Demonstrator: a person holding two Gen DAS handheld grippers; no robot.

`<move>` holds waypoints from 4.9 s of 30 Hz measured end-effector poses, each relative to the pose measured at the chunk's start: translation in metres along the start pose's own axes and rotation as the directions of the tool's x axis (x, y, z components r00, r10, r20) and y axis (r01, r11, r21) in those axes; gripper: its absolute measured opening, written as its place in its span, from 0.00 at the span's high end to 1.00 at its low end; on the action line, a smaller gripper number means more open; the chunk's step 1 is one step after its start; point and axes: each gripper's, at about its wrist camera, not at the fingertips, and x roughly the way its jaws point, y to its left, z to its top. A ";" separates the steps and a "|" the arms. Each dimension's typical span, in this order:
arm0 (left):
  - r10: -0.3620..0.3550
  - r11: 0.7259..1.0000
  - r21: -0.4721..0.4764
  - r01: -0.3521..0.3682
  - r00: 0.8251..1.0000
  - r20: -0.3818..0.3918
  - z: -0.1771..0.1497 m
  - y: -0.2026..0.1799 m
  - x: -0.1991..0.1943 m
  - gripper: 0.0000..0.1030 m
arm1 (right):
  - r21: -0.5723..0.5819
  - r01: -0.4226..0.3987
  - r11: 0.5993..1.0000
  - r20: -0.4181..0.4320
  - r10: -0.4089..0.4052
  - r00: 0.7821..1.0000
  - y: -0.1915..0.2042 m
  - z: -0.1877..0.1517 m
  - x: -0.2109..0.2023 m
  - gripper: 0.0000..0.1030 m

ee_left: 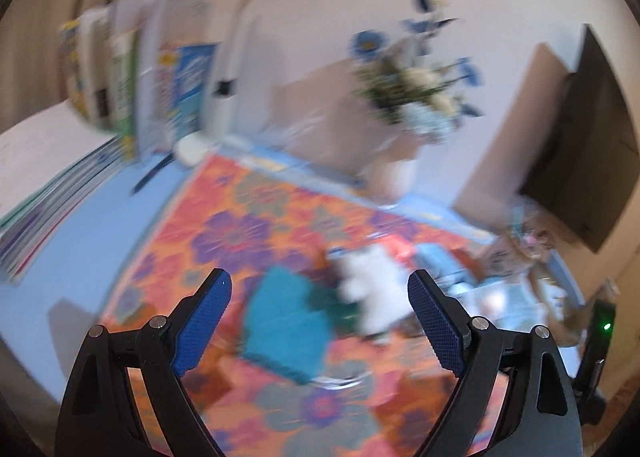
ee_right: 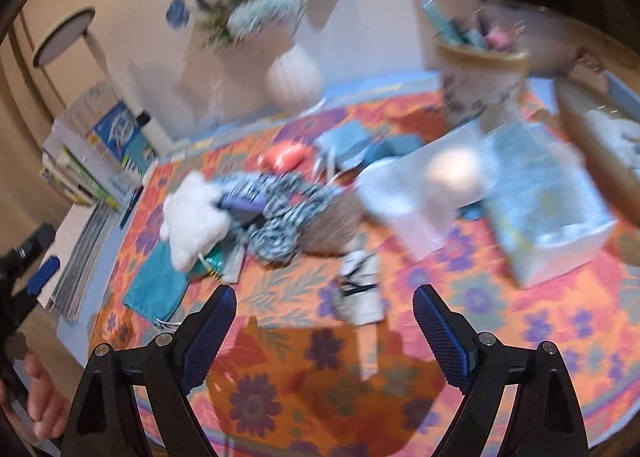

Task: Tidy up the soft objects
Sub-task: 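Grasp the teal drawstring pouch with the left tool while the right tool grasps the white plush, then carry the teal pouch and white plush to the amber bowl and release them, then move both open tools back over the pile on the tablecloth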

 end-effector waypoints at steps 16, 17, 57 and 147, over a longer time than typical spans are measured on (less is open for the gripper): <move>0.007 0.982 0.183 0.049 0.956 -0.293 -0.042 0.021 0.095 0.13 | -0.277 -0.079 0.958 0.013 0.086 0.996 0.086 0.014 0.047 0.14; 0.006 0.978 0.199 0.054 0.956 -0.293 -0.044 0.019 0.096 0.10 | -0.297 -0.069 0.952 0.021 0.078 0.997 0.091 0.018 0.048 0.14; -0.098 0.935 0.325 0.145 0.983 -0.157 -0.034 -0.029 0.052 0.82 | -0.141 -0.145 0.979 0.173 0.168 0.971 0.060 0.045 0.002 0.46; 0.016 0.998 0.068 -0.001 0.977 -0.211 -0.057 -0.005 0.111 0.19 | -0.293 0.068 0.954 0.083 -0.045 0.995 0.045 -0.008 0.042 0.33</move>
